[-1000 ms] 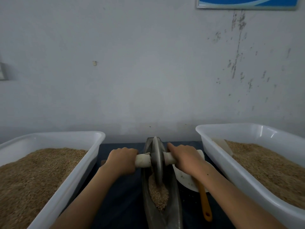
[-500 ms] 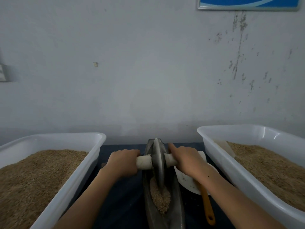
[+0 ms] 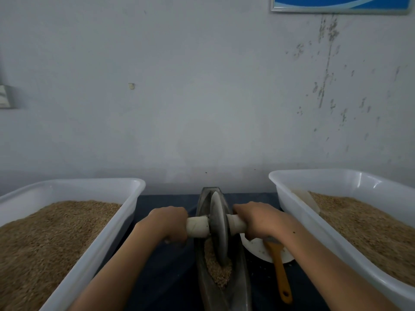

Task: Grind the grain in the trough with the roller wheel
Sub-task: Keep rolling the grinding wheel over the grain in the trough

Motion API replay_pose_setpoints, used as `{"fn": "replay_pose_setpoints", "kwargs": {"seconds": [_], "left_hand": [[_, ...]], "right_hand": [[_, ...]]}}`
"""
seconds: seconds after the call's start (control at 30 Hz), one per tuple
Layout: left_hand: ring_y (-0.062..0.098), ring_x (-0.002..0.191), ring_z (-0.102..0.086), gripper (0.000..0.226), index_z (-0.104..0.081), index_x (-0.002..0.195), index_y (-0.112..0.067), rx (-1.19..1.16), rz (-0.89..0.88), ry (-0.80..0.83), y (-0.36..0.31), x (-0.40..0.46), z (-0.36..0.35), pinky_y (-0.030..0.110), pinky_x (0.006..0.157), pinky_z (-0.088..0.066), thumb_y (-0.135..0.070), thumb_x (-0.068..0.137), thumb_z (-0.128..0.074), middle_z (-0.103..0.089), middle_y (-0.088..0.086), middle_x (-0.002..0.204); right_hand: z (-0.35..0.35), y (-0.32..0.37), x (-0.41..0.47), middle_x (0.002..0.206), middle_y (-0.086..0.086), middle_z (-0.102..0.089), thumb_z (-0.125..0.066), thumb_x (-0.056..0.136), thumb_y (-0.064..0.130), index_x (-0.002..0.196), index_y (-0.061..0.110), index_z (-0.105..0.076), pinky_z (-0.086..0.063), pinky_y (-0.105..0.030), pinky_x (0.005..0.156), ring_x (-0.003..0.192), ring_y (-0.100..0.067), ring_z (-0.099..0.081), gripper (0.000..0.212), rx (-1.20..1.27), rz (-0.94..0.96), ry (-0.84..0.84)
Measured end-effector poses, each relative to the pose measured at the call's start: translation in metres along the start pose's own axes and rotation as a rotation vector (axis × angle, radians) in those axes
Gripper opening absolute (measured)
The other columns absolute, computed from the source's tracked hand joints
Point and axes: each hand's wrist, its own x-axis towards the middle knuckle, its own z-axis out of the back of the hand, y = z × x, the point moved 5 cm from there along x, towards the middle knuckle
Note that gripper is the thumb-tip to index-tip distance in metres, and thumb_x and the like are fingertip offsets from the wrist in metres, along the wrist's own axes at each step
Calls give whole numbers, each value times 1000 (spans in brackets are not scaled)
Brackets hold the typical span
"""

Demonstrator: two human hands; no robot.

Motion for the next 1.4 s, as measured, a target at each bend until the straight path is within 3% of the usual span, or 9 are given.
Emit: {"fn": "replay_pose_setpoints", "kwargs": {"seconds": [0.13, 0.3, 0.43, 0.6, 0.77, 0.97, 1.07, 1.2, 1.4], "left_hand": [[19, 98, -59, 41, -53, 114, -24, 39, 12, -189, 0, 2, 7, 30, 73, -38, -33, 77, -68, -62, -1, 109], [18, 94, -58, 36, -46, 113, -25, 28, 12, -392, -1, 1, 10, 28, 73, -39, -36, 83, -62, -61, -2, 107], [17, 97, -58, 37, -50, 117, -24, 17, 2, -301, 0, 1, 7, 29, 78, -41, -32, 83, -63, -61, -1, 109], [20, 103, -58, 49, -52, 122, -18, 4, 14, -73, 1, 1, 2, 32, 85, -46, -30, 79, -70, -61, 3, 115], [20, 101, -59, 48, -53, 120, -18, 19, 23, -77, 3, 3, 0, 31, 80, -44, -32, 78, -71, -61, 3, 113], [18, 95, -59, 29, -54, 112, -24, 95, 50, -422, -2, 3, 9, 27, 70, -35, -32, 85, -58, -62, -1, 105], [18, 94, -59, 24, -54, 110, -25, 80, 47, -492, -4, 0, 10, 27, 69, -34, -31, 86, -57, -62, -1, 103], [18, 96, -59, 27, -55, 112, -24, 91, 11, -410, -3, 1, 9, 27, 73, -38, -29, 86, -58, -63, -1, 107], [18, 93, -60, 45, -57, 116, -16, 6, -8, -33, 0, -1, 2, 30, 78, -46, -30, 77, -72, -64, 3, 108]], "right_hand": [[0, 0, 7, 104, -6, -59, -60, 85, 11, 111, 18, -44, -34, -31, 64, 85, -23, -55, 31, -41, -26, -168], [-3, -2, 12, 101, -5, -62, -52, 91, 13, 112, 20, -41, -44, -35, 72, 89, -26, -60, 25, -8, -42, -373], [-1, 0, 9, 102, -7, -61, -52, 90, 9, 115, 18, -41, -40, -34, 69, 91, -27, -59, 29, -39, -25, -351], [4, 3, 0, 106, -6, -58, -58, 85, 10, 114, 17, -47, -33, -30, 65, 88, -23, -56, 32, -57, 16, -166], [3, 3, 2, 104, -4, -59, -62, 83, 11, 113, 18, -51, -32, -28, 63, 81, -19, -53, 32, -67, 2, -122], [-3, 0, 11, 102, -5, -60, -52, 89, 12, 113, 19, -43, -35, -33, 67, 93, -28, -60, 26, -57, -56, -389], [-3, 0, 13, 105, -6, -62, -50, 91, 14, 116, 17, -43, -34, -32, 67, 94, -27, -60, 26, -61, -57, -425], [-1, 1, 10, 107, -6, -61, -53, 89, 11, 111, 18, -50, -38, -32, 72, 96, -26, -60, 24, -64, -59, -325], [0, 2, 2, 92, -3, -59, -67, 82, 14, 100, 16, -56, -38, -27, 63, 80, -19, -56, 21, -25, -16, 33]]}}
